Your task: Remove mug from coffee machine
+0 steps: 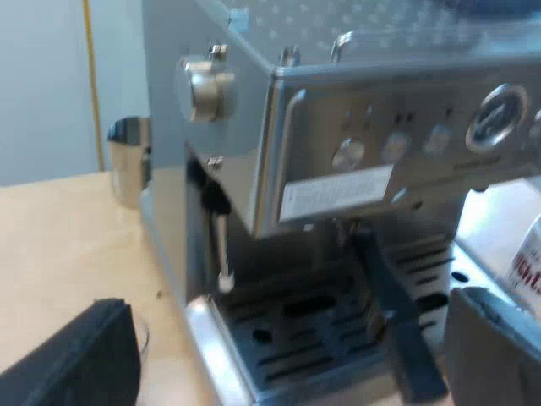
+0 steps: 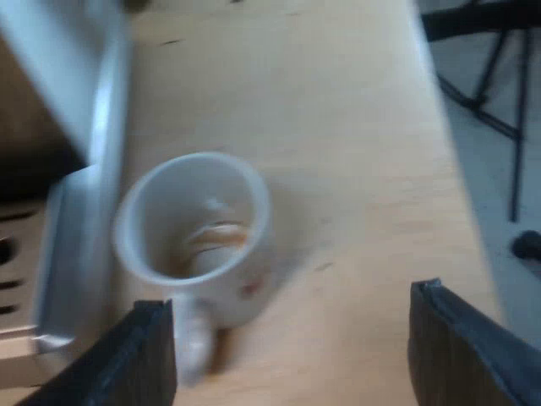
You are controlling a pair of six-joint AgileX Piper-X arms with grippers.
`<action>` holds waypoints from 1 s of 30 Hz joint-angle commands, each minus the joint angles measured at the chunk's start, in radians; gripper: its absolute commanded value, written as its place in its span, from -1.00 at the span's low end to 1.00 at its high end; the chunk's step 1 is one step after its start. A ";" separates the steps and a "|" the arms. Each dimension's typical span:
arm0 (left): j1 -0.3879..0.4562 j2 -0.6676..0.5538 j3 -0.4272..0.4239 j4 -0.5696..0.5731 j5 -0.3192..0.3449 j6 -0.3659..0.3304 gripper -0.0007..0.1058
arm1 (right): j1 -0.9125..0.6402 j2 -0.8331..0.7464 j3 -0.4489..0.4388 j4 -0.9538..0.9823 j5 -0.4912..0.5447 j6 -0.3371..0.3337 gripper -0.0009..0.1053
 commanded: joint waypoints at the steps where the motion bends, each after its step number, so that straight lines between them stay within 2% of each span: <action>1: 0.003 -0.035 -0.009 0.091 -0.076 0.040 0.49 | -0.048 -0.042 -0.012 0.010 -0.001 -0.040 0.16; 3: 0.003 -0.058 -0.009 0.134 -0.095 0.051 0.49 | -0.053 -0.065 -0.012 0.013 0.002 -0.065 0.16; 4: 0.003 -0.074 -0.009 0.159 -0.095 0.050 0.49 | -0.053 -0.089 -0.012 0.015 0.002 -0.110 0.16; 6: 0.003 -0.098 -0.009 0.192 -0.095 0.050 0.49 | -0.053 -0.115 -0.012 0.014 0.002 -0.134 0.16; 10: 0.003 -0.170 -0.009 0.254 -0.099 0.053 0.49 | -0.053 -0.194 -0.012 0.014 0.002 -0.125 0.16; 20: 0.003 -0.324 -0.009 0.290 -0.099 0.053 0.49 | -0.053 -0.383 0.008 0.103 0.002 -0.122 0.16; 30: 0.003 -0.429 -0.009 0.387 -0.099 0.053 0.49 | -0.053 -0.616 0.144 0.121 0.002 -0.122 0.16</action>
